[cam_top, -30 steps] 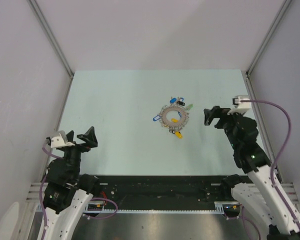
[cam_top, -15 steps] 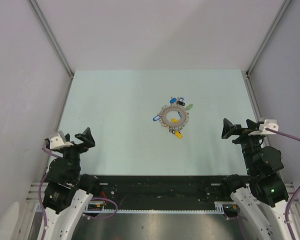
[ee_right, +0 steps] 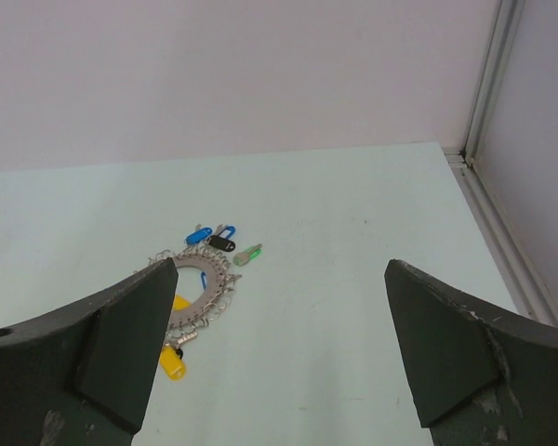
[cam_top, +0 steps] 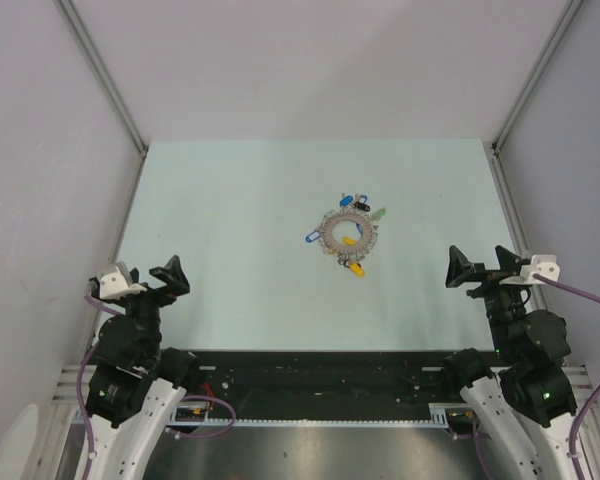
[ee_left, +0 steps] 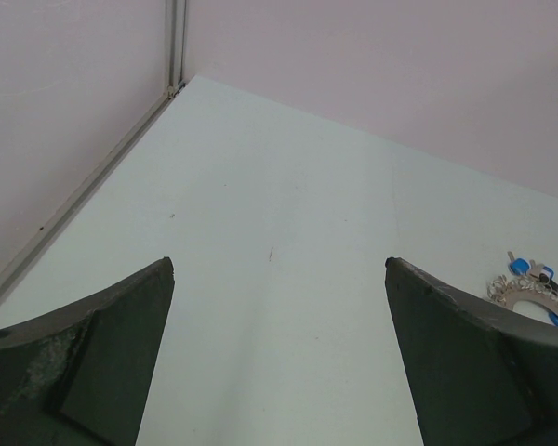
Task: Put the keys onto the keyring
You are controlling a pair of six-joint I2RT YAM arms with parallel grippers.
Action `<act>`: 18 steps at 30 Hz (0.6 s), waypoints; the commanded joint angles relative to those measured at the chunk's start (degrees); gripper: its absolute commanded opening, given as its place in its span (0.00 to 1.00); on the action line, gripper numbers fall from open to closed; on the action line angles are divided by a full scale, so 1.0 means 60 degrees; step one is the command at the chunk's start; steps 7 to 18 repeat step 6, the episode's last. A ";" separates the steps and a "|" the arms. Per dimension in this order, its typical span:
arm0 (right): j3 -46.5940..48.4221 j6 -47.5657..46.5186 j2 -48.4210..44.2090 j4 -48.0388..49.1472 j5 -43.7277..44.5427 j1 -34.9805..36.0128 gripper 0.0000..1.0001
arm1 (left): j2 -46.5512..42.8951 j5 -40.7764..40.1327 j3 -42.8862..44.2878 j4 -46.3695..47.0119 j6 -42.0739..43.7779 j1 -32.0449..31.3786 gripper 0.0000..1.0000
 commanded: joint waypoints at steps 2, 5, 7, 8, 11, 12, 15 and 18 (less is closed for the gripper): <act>-0.0016 -0.0081 -0.0186 0.0183 -0.0205 0.0017 1.00 | -0.0368 -0.0414 0.0125 0.0248 -0.0201 0.0076 1.00; -0.0030 -0.0052 -0.0186 0.0242 -0.0249 0.0032 1.00 | -0.0368 -0.0399 0.0139 0.0277 -0.0171 0.0076 1.00; -0.0045 -0.0052 -0.0200 0.0300 -0.0235 0.0003 1.00 | -0.0353 -0.0458 0.0110 0.0248 -0.0171 0.0076 1.00; -0.0045 -0.0052 -0.0200 0.0300 -0.0235 0.0003 1.00 | -0.0353 -0.0458 0.0110 0.0248 -0.0171 0.0076 1.00; -0.0045 -0.0052 -0.0200 0.0300 -0.0235 0.0003 1.00 | -0.0353 -0.0458 0.0110 0.0248 -0.0171 0.0076 1.00; -0.0045 -0.0052 -0.0200 0.0300 -0.0235 0.0003 1.00 | -0.0353 -0.0458 0.0110 0.0248 -0.0171 0.0076 1.00; -0.0045 -0.0052 -0.0200 0.0300 -0.0235 0.0003 1.00 | -0.0353 -0.0458 0.0110 0.0248 -0.0171 0.0076 1.00; -0.0045 -0.0052 -0.0200 0.0300 -0.0235 0.0003 1.00 | -0.0353 -0.0458 0.0110 0.0248 -0.0171 0.0076 1.00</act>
